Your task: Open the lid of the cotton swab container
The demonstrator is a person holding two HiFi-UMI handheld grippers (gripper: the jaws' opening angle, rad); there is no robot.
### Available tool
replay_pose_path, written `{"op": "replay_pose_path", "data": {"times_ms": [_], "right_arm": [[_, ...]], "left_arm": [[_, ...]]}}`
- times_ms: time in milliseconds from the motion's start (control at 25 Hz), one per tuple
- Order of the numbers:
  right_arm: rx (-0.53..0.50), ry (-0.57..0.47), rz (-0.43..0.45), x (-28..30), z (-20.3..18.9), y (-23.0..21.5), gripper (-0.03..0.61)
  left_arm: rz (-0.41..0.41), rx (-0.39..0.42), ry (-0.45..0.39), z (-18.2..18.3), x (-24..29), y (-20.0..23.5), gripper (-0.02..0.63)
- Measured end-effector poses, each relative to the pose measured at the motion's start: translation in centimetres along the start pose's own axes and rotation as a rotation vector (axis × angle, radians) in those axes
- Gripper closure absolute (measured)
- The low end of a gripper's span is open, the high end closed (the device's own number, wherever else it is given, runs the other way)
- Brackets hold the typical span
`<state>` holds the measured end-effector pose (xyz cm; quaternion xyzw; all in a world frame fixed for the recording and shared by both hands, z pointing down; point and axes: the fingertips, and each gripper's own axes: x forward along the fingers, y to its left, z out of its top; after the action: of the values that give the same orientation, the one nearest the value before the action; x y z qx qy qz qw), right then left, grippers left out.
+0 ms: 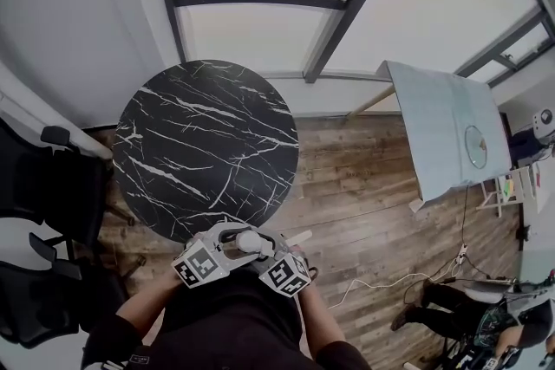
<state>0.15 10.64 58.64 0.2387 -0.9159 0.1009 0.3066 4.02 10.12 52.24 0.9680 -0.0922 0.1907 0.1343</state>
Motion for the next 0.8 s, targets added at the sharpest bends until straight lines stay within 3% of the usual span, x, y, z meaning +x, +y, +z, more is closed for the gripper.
{"op": "replay_pose_path", "data": {"times_ms": [800], "right_arm": [[-0.074, -0.003, 0.026, -0.6, 0.2, -0.2, 0.336]], "left_arm": [[-0.092, -0.189, -0.088, 1.1, -0.7, -0.1, 0.336]]}}
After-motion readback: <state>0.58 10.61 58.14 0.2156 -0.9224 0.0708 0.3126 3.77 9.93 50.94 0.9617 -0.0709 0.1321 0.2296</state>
